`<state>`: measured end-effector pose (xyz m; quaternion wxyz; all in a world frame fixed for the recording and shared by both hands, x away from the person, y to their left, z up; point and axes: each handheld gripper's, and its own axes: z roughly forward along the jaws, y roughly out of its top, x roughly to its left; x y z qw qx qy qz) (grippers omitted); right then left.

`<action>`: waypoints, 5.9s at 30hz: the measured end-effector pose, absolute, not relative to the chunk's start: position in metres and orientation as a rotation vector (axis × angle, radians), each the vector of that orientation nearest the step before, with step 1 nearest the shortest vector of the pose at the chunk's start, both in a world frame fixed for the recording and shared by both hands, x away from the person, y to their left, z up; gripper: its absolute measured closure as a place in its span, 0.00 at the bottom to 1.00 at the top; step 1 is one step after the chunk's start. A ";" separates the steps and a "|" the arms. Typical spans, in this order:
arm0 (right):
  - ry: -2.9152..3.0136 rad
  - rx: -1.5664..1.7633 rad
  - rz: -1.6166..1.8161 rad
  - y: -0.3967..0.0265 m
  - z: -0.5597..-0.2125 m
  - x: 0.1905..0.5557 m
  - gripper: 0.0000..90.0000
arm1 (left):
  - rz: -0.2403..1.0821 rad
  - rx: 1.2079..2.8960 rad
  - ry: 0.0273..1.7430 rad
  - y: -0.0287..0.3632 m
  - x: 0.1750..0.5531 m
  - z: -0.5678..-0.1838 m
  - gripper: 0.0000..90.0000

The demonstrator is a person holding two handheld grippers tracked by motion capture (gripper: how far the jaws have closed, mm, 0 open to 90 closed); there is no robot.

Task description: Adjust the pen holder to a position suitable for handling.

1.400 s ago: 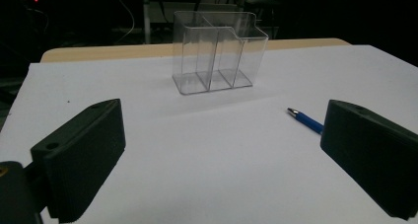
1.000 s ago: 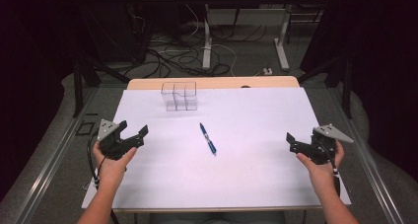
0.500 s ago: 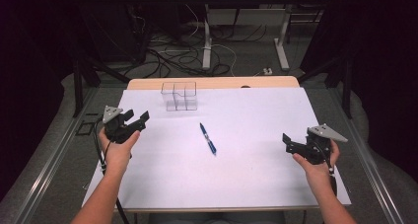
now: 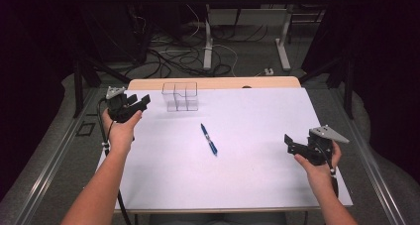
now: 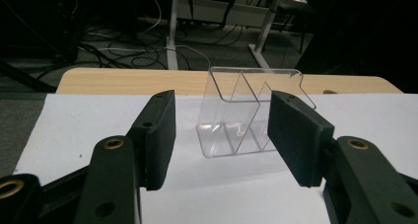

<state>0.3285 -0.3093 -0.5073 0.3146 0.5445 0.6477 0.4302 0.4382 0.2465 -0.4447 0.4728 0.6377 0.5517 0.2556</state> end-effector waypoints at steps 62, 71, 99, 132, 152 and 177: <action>1.702 1.488 1.149 -0.314 -0.511 0.328 0.10 | 0.591 1.791 1.538 0.203 0.543 -0.469 1.00; 1.706 1.486 1.149 -0.312 -0.511 0.329 0.10 | 0.584 1.808 1.547 0.201 0.546 -0.475 1.00; 1.722 1.507 1.147 -0.311 -0.513 0.330 0.11 | 0.579 1.863 1.499 0.200 0.549 -0.483 1.00; 1.724 1.493 1.161 -0.309 -0.516 0.332 0.12 | 0.624 1.933 1.303 0.139 0.548 -0.488 1.00; 1.740 1.507 1.156 -0.308 -0.516 0.331 0.12 | 0.588 1.926 1.243 0.109 0.545 -0.491 1.00; 1.753 1.469 1.145 -0.304 -0.517 0.333 0.15 | 0.537 1.912 1.182 0.102 0.519 -0.478 0.94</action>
